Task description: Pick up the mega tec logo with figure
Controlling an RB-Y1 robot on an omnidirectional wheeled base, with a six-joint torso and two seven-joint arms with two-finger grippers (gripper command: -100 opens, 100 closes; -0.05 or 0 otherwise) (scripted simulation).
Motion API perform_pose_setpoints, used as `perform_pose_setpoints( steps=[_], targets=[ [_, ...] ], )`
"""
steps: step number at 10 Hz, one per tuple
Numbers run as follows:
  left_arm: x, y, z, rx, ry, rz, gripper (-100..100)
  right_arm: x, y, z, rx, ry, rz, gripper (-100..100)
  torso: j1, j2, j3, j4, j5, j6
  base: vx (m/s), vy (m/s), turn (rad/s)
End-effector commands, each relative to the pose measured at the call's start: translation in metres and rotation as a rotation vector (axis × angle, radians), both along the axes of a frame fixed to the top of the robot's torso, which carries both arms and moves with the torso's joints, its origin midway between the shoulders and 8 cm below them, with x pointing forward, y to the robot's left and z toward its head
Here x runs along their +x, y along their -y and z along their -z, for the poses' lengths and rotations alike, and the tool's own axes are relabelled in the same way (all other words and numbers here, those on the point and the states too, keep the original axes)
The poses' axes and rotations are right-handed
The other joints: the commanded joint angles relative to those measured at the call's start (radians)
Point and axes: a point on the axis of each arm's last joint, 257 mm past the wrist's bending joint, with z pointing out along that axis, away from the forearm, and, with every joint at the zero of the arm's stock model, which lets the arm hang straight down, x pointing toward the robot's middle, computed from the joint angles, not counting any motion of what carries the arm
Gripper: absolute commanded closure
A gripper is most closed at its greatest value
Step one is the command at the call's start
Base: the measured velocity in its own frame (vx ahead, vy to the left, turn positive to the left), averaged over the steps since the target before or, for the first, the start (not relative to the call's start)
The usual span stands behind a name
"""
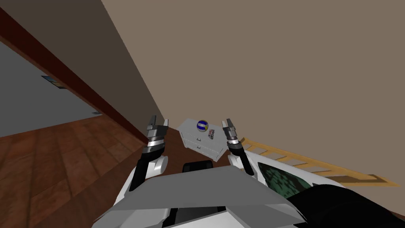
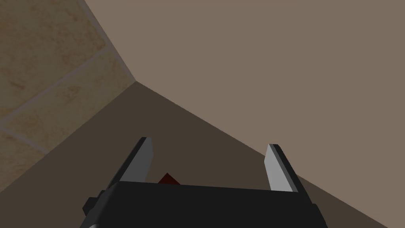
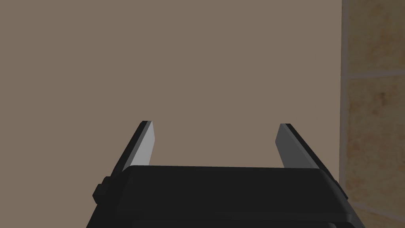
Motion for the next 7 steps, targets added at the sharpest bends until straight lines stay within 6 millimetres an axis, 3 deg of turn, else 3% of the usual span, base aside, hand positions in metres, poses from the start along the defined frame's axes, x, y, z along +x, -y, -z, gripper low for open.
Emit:
perform_pose_setpoints(
  steps=[1,2,4,5,7],
  targets=[
    [0.000,0.000,0.000,0.000,0.000,0.000,0,0.009,-0.003,0.027,-0.069,-0.073,-0.009,-100,0.000,0.000,0.000,0.000,0.000,0.000,-0.051,-0.065,0.286],
    [0.000,0.000,0.000,0.000,0.000,0.000,0,0.009,-0.004,0.028,-0.078,-0.075,-0.013,-100,-0.001,0.000,0.000,0.000,0.000,0.000,-0.036,-0.055,0.127],
    [0.000,0.000,0.000,0.000,0.000,0.000,0,0.014,-0.005,0.072,-0.181,-0.180,-0.027,-100,0.000,-0.001,0.000,0.000,0.000,0.000,-0.046,-0.053,0.294],
    [0.000,0.000,0.000,0.000,0.000,0.000,0,0.014,-0.005,0.073,-0.192,-0.182,-0.032,-100,-0.001,0.001,0.000,0.000,0.000,-0.001,-0.049,-0.052,0.115],
    [0.000,0.000,0.000,0.000,0.000,0.000,0,0.014,-0.002,0.122,-0.299,-0.291,-0.047,-100,0.000,0.000,0.000,0.000,0.000,0.000,-0.051,-0.035,0.318]
  ],
)
